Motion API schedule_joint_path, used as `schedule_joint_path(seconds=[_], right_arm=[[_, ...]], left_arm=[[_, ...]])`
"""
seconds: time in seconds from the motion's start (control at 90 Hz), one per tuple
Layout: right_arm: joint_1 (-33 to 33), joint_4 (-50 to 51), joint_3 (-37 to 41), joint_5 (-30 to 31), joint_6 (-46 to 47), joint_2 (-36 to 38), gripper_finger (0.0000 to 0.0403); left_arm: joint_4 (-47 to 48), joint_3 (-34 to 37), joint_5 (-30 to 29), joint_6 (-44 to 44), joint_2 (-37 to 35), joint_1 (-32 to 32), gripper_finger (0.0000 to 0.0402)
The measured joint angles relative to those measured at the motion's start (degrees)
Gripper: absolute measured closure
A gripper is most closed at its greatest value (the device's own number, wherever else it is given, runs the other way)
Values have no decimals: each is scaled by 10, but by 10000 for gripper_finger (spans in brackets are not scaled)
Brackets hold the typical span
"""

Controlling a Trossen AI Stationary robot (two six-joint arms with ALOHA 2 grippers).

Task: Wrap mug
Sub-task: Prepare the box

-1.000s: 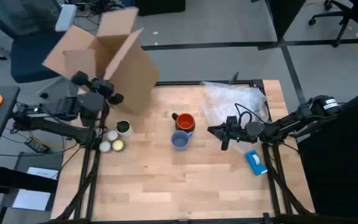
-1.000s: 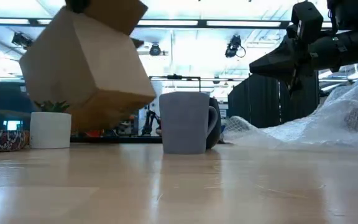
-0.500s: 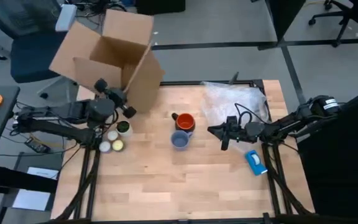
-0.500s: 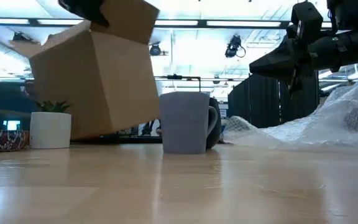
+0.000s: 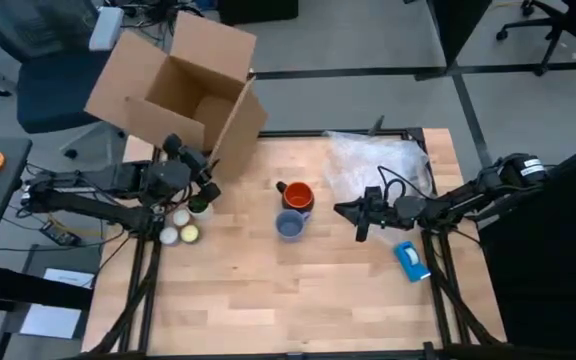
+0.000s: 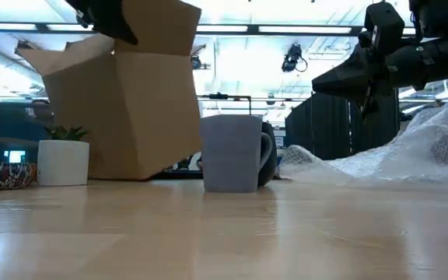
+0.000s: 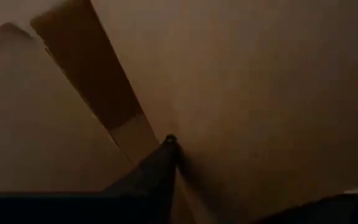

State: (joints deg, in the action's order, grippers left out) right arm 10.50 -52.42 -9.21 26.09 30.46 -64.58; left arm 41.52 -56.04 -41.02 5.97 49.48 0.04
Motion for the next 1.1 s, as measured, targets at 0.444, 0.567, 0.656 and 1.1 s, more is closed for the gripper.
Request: schedule_joint_path(seconds=[0.444, 0.567, 0.656, 1.1], right_arm=[[0, 0, 0, 0, 1, 0, 383], [0, 0, 0, 0, 1, 0, 383], [0, 0, 0, 0, 4, 0, 383], [0, 0, 0, 0, 5, 0, 383]], left_arm=[[66, -72, 98, 38, 2, 0, 275], [120, -82, 98, 52, 2, 0, 272], [136, -96, 97, 50, 2, 0, 266], [128, -248, 257, 47, -4, -2, 254]])
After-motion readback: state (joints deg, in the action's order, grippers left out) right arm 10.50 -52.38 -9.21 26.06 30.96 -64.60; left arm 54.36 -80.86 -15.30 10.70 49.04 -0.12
